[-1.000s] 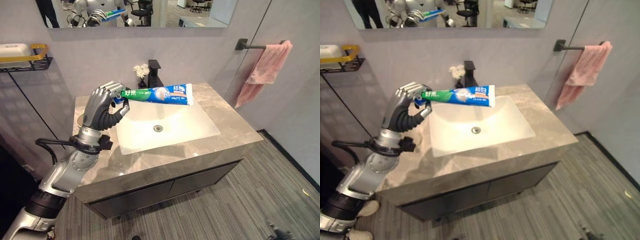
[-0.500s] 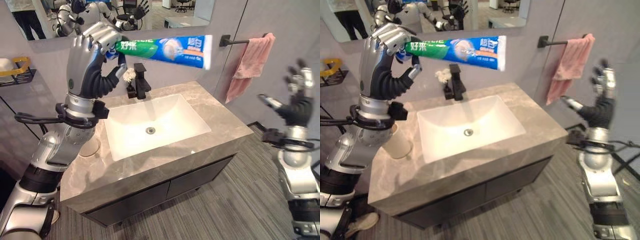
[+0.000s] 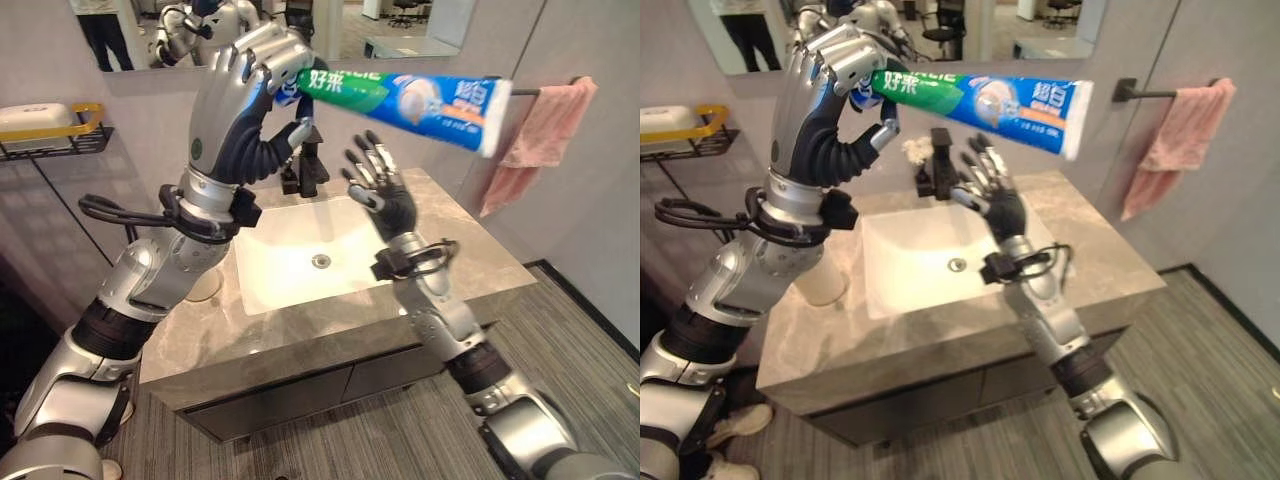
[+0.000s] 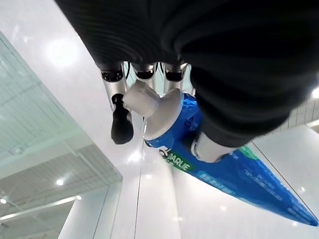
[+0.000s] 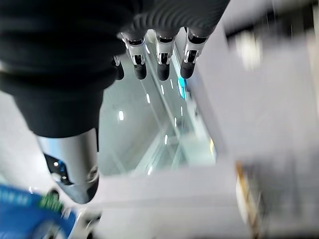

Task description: Put brush and paste in cup on sink, flatten towel.

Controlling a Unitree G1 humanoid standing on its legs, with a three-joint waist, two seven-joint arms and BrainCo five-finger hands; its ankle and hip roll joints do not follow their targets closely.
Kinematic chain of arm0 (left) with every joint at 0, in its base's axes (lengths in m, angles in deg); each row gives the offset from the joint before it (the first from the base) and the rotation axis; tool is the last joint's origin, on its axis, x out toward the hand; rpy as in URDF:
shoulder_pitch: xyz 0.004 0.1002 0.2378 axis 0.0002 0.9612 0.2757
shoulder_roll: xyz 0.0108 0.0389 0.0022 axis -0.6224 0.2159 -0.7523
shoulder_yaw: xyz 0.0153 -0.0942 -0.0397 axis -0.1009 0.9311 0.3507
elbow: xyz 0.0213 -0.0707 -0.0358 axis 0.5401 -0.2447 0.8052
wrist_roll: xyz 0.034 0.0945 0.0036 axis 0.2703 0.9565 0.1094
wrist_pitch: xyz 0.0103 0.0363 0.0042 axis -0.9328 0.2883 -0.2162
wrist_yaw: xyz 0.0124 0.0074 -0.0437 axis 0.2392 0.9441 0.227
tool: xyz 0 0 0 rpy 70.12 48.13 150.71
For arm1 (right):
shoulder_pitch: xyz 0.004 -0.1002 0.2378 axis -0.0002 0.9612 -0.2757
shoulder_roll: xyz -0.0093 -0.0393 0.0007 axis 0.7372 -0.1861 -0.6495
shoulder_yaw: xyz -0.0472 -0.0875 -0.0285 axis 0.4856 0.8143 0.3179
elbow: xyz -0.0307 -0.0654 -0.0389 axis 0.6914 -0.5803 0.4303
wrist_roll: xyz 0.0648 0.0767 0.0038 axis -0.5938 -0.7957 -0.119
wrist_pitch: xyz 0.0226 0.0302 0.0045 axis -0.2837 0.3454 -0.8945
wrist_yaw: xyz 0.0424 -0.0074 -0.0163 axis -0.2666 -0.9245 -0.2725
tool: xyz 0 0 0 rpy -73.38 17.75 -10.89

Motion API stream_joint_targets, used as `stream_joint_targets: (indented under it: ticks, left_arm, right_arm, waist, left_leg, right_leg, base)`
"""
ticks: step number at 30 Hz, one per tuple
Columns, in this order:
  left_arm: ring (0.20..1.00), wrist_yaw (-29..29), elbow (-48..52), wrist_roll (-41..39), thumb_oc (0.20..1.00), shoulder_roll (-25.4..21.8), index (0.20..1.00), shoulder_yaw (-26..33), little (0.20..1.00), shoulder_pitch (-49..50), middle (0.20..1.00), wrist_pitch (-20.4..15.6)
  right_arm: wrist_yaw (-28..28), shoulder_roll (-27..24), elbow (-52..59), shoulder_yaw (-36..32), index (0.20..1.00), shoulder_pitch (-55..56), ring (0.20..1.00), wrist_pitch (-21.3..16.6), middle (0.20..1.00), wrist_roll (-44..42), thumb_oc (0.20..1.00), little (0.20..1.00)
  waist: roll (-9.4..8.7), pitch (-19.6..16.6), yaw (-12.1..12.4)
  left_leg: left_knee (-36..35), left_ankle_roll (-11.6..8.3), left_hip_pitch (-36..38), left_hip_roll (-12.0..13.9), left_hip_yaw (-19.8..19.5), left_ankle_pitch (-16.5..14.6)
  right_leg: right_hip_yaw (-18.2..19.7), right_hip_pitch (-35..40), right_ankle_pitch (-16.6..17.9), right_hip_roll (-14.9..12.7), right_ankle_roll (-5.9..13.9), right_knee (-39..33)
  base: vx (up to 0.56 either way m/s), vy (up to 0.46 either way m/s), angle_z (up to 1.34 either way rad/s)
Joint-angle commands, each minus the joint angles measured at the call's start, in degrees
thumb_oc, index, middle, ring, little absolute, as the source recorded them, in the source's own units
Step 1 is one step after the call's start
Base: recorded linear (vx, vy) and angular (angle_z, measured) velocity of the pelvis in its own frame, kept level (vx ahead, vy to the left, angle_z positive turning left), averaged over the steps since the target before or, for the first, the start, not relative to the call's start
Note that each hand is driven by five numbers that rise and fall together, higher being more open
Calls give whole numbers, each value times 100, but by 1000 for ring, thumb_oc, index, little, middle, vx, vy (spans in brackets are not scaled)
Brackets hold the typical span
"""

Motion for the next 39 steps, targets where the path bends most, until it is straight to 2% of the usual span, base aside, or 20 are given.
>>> stream_joint_targets:
  ticks: [1, 7, 12, 19, 29, 30, 32, 34, 35, 39]
  left_arm:
    - [200, 316, -178, -165, 200, 57, 200, 102, 200, -296, 200, 15]
    - [200, 405, -68, -169, 200, 368, 200, 104, 200, 46, 200, -124]
    - [200, 404, 13, -309, 200, 521, 200, 61, 200, 181, 200, -218]
    - [200, 356, 163, -427, 200, 552, 200, 171, 200, 537, 200, -260]
    - [200, 249, 309, -525, 200, 633, 200, 172, 200, 927, 200, -285]
    - [200, 247, 322, -539, 200, 637, 200, 174, 200, 962, 200, -292]
    - [200, 234, 343, -549, 200, 645, 200, 169, 200, 1012, 200, -301]
    - [200, 250, 344, -549, 200, 650, 200, 168, 200, 1020, 200, -300]
    - [200, 270, 336, -552, 200, 656, 200, 168, 200, 1037, 200, -290]
    - [200, 267, 380, -571, 200, 648, 200, 130, 200, 1055, 200, -296]
  right_arm:
    - [-200, 155, 362, -311, 1000, -487, 1000, -747, 1000, -619, 1000, 1000]
    - [-211, 738, 699, -597, 1000, -887, 1000, -1205, 1000, -722, 1000, 1000]
    - [-270, 911, 1228, -769, 1000, -987, 1000, -1510, 1000, -852, 1000, 1000]
    - [-205, 875, 1683, -737, 1000, -790, 1000, -1547, 1000, -785, 1000, 1000]
    - [-197, 916, 1668, -557, 1000, -366, 1000, -1506, 1000, -997, 1000, 1000]
    - [-199, 920, 1656, -552, 944, -336, 944, -1504, 944, -1016, 944, 944]
    - [-184, 922, 1648, -542, 617, -281, 617, -1498, 617, -1018, 617, 617]
    - [-172, 926, 1621, -526, 485, -261, 485, -1508, 485, -1039, 485, 485]
    - [-109, 932, 1578, -525, 219, -239, 219, -1513, 219, -1027, 219, 219]
    - [-13, 966, 1501, -517, 200, -202, 200, -1541, 200, -1001, 200, 200]
  waist:
    - [-197, -274, 73]
    - [-215, -275, 228]
    - [-249, -254, 325]
    - [-266, -232, 371]
    - [-254, -211, 363]
    - [-254, -210, 363]
    - [-255, -206, 358]
    - [-251, -209, 352]
    - [-250, -213, 349]
    - [-246, -207, 352]
  left_leg:
    - [28, -463, 221, 483, 151, -263]
    - [28, -452, 175, 454, 54, -265]
    - [28, -454, 113, 434, -22, -261]
    - [28, -432, 67, 400, -37, -269]
    - [28, -395, 41, 364, -24, -289]
    - [28, -391, 40, 362, -21, -292]
    - [28, -387, 34, 358, -11, -296]
    - [28, -383, 32, 360, -4, -298]
    - [28, -381, 34, 356, -1, -301]
    - [28, -369, 33, 353, 15, -310]
  right_leg:
    - [-213, -365, 448, -530, 599, 173]
    - [-288, -335, 447, -548, 588, 123]
    - [-371, -330, 455, -566, 592, 84]
    - [-350, -354, 499, -588, 598, 33]
    - [-315, -381, 531, -619, 613, -1]
    - [-317, -384, 535, -622, 614, -6]
    - [-308, -391, 541, -625, 616, -14]
    - [-299, -395, 544, -629, 614, -22]
    - [-287, -400, 552, -627, 612, -37]
    - [-263, -399, 560, -635, 615, -61]
  base:
    - [7, 4, 6]
    - [17, 9, 10]
    - [6, 3, 2]
    - [17, 9, 4]
    - [1, 1, 0]
    - [0, 0, 0]
    - [0, 0, 0]
    - [8, 4, -2]
    - [17, 7, -6]
    - [14, 8, -4]
